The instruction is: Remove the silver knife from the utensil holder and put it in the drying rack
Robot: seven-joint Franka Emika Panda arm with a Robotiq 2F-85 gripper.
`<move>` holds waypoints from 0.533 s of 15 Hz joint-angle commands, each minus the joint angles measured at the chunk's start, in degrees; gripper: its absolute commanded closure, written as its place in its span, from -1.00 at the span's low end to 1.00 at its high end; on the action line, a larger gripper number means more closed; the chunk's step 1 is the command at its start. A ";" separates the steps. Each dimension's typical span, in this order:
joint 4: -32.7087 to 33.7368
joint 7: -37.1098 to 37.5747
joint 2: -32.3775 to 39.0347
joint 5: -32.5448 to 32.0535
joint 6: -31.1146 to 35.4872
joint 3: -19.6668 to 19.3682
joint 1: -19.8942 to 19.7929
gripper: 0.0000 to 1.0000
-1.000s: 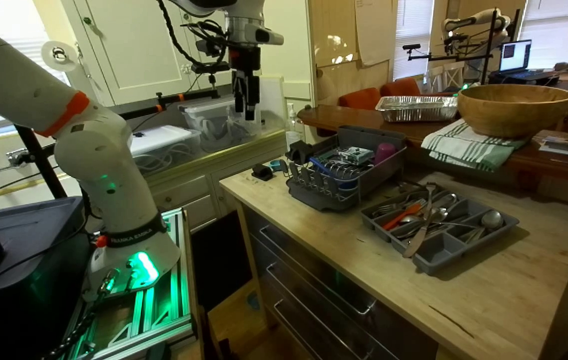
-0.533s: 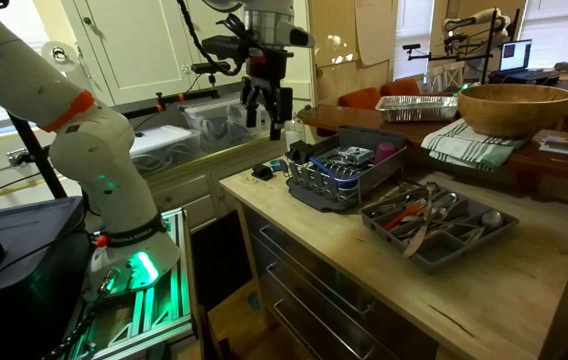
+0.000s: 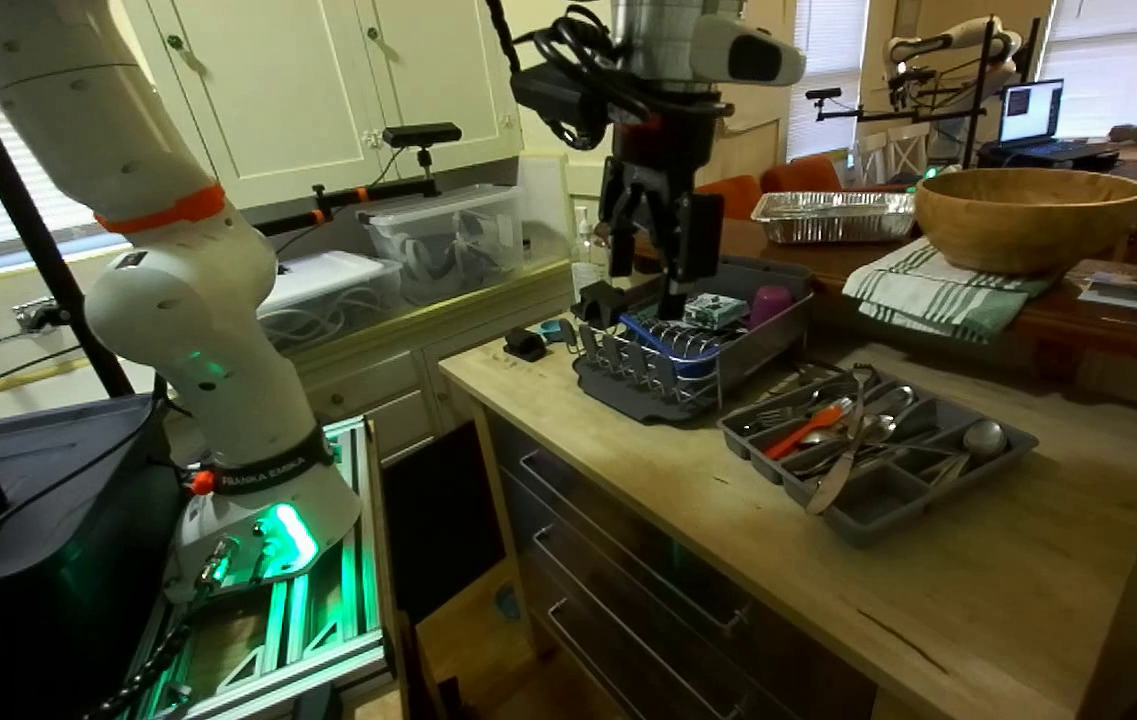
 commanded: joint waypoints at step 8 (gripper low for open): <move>4.59 -5.65 6.59 0.26 2.63 2.95 -3.34 -1.00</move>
